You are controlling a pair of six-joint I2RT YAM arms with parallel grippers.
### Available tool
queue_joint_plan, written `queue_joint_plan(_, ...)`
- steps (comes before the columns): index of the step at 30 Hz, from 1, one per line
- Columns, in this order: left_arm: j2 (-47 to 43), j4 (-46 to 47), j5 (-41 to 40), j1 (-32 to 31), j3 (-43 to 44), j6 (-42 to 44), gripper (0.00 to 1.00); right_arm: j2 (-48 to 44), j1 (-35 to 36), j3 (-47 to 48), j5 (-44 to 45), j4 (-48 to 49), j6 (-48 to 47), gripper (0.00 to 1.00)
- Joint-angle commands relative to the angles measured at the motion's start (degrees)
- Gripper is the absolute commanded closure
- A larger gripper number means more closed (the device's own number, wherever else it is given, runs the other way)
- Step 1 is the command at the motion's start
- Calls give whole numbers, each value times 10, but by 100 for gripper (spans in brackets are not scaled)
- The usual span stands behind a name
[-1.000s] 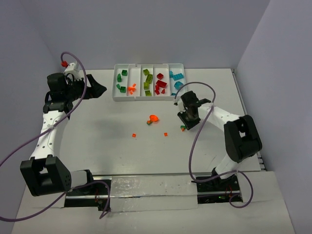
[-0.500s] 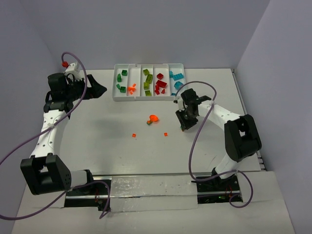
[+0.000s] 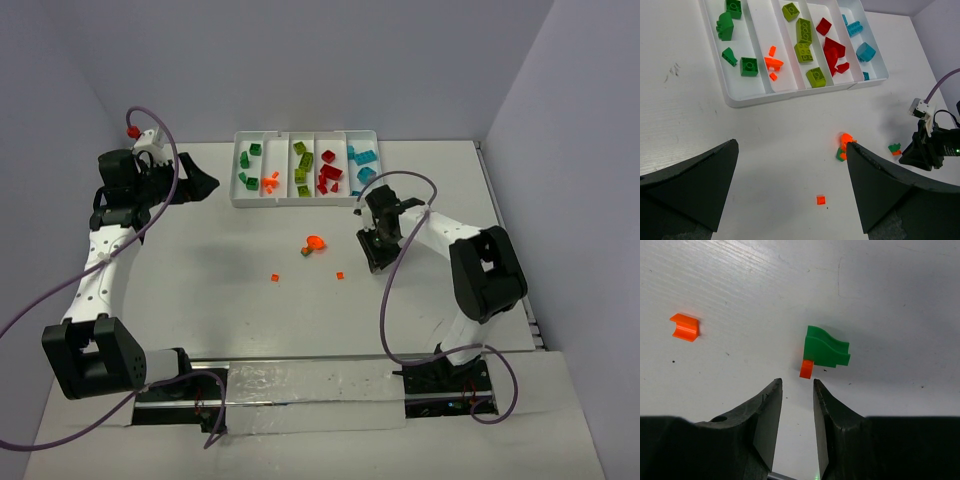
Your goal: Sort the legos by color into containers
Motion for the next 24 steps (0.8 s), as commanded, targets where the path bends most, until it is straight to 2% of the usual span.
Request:
queue_joint_plan(1, -3, 12, 11, -3, 18, 2, 1, 11, 4, 22, 14, 25, 5, 61)
queue_joint_plan(14, 2, 16, 12, -3, 19, -1, 1, 17, 4, -1, 39, 73, -3, 62)
queue_joint_plan(24, 4, 14, 9, -3, 20, -1, 1, 21, 4, -20, 39, 105, -10, 66)
